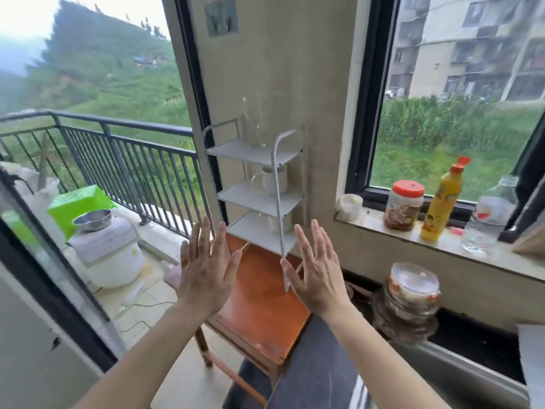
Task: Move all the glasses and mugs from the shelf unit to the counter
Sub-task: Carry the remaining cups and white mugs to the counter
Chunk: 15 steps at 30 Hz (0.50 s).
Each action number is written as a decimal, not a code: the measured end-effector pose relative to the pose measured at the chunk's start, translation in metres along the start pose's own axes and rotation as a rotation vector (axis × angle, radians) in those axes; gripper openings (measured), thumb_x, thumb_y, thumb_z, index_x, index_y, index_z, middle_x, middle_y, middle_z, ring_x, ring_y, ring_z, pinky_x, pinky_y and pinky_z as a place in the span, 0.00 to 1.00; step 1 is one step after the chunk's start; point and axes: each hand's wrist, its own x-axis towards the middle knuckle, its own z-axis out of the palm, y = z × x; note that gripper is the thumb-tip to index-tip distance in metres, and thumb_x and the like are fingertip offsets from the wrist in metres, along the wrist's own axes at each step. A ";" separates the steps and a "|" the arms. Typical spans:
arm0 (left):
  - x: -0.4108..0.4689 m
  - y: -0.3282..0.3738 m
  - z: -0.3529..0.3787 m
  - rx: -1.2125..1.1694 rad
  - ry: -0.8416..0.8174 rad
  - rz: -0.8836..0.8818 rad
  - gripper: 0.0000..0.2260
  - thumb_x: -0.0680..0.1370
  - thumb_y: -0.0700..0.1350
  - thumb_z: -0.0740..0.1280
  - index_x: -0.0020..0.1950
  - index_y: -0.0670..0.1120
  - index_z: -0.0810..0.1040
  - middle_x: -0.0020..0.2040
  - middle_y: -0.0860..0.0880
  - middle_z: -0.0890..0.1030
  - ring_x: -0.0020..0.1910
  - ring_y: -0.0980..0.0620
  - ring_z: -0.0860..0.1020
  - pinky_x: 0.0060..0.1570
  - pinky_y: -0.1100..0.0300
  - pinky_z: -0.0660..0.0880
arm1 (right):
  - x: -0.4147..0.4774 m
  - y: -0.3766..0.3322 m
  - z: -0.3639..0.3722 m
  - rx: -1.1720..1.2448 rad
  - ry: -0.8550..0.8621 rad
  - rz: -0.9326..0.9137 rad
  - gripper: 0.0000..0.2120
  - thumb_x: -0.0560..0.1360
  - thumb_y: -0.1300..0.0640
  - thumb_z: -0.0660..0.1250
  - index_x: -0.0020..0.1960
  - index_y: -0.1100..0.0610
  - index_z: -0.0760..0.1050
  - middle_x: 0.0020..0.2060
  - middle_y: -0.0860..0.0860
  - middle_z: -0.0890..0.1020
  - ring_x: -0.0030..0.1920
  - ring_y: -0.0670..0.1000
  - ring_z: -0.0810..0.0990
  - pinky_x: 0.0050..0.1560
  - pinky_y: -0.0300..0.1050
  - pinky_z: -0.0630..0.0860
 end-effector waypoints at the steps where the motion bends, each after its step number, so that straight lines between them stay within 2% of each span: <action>1: 0.011 -0.010 0.005 0.001 -0.001 -0.007 0.31 0.80 0.64 0.45 0.82 0.54 0.46 0.80 0.51 0.38 0.77 0.57 0.32 0.76 0.49 0.38 | 0.012 -0.001 0.010 0.002 -0.012 -0.010 0.36 0.81 0.34 0.53 0.83 0.45 0.44 0.82 0.58 0.50 0.82 0.60 0.52 0.76 0.54 0.57; 4: 0.046 -0.037 0.027 -0.023 -0.020 -0.014 0.31 0.82 0.63 0.45 0.82 0.52 0.46 0.82 0.48 0.41 0.77 0.55 0.33 0.75 0.49 0.38 | 0.040 -0.001 0.038 -0.013 -0.039 -0.008 0.36 0.81 0.33 0.51 0.83 0.43 0.43 0.82 0.58 0.51 0.81 0.58 0.53 0.76 0.53 0.58; 7: 0.090 -0.061 0.055 -0.077 -0.054 0.018 0.32 0.80 0.63 0.46 0.82 0.50 0.50 0.82 0.45 0.45 0.79 0.51 0.38 0.78 0.45 0.43 | 0.067 0.003 0.066 -0.057 -0.036 0.022 0.34 0.81 0.34 0.53 0.82 0.45 0.48 0.81 0.58 0.58 0.79 0.59 0.60 0.74 0.55 0.64; 11: 0.154 -0.089 0.099 -0.136 -0.111 0.116 0.32 0.80 0.62 0.47 0.81 0.49 0.52 0.82 0.43 0.48 0.80 0.46 0.43 0.77 0.43 0.46 | 0.092 0.006 0.104 -0.089 -0.036 0.056 0.27 0.82 0.41 0.59 0.77 0.50 0.62 0.72 0.56 0.73 0.69 0.57 0.75 0.60 0.55 0.80; 15: 0.215 -0.124 0.146 -0.088 -0.233 0.233 0.31 0.81 0.61 0.47 0.82 0.49 0.50 0.82 0.44 0.46 0.80 0.44 0.43 0.77 0.41 0.44 | 0.111 -0.006 0.150 -0.113 -0.045 0.156 0.20 0.81 0.46 0.64 0.69 0.55 0.75 0.63 0.52 0.81 0.62 0.54 0.79 0.50 0.51 0.82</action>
